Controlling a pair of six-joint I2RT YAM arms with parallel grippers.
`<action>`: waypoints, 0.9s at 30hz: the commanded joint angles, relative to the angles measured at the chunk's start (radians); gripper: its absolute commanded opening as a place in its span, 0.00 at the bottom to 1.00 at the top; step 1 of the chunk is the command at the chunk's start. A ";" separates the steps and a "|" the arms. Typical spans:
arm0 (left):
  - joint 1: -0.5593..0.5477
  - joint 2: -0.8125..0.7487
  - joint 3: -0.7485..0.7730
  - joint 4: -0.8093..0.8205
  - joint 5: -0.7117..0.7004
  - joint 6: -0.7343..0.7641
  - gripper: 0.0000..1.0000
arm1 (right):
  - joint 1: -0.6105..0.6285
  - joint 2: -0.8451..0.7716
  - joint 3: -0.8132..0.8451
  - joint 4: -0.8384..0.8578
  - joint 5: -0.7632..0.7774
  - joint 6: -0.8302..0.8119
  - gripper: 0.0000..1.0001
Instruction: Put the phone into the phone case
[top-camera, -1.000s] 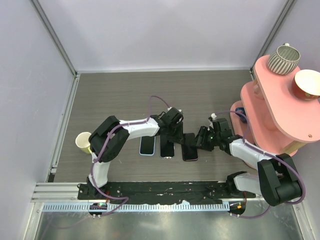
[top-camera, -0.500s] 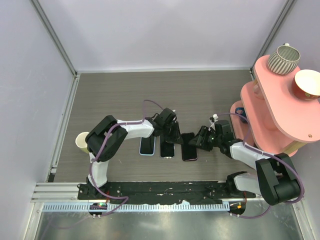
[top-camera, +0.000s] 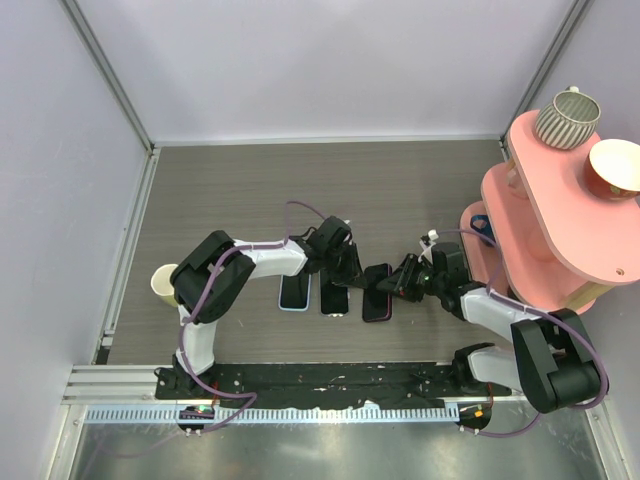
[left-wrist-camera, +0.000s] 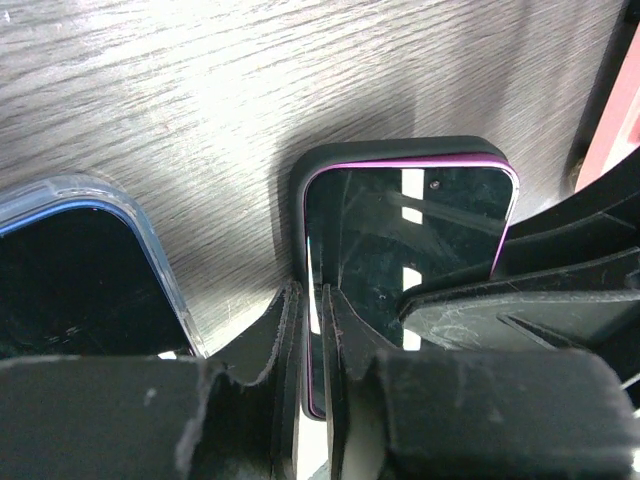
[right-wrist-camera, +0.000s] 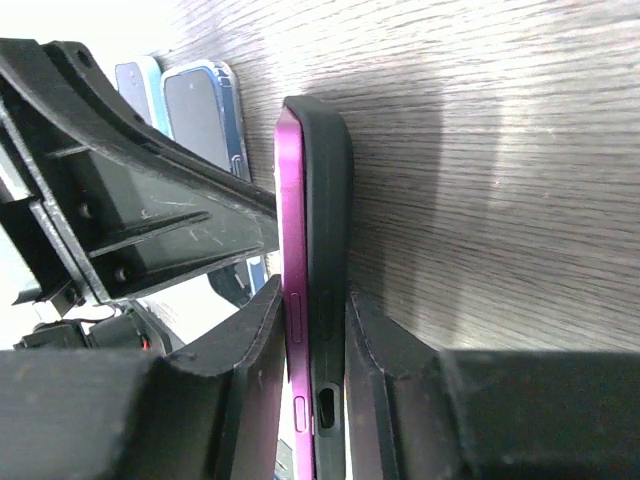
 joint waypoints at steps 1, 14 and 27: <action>-0.051 0.024 -0.006 0.077 0.071 -0.024 0.14 | 0.013 -0.047 0.022 0.105 -0.118 0.021 0.28; -0.042 0.014 0.120 -0.070 0.058 0.056 0.16 | 0.013 -0.080 0.050 -0.051 -0.043 -0.069 0.01; 0.062 -0.120 0.252 -0.186 0.060 0.129 0.41 | 0.013 -0.177 0.042 -0.055 -0.067 -0.066 0.01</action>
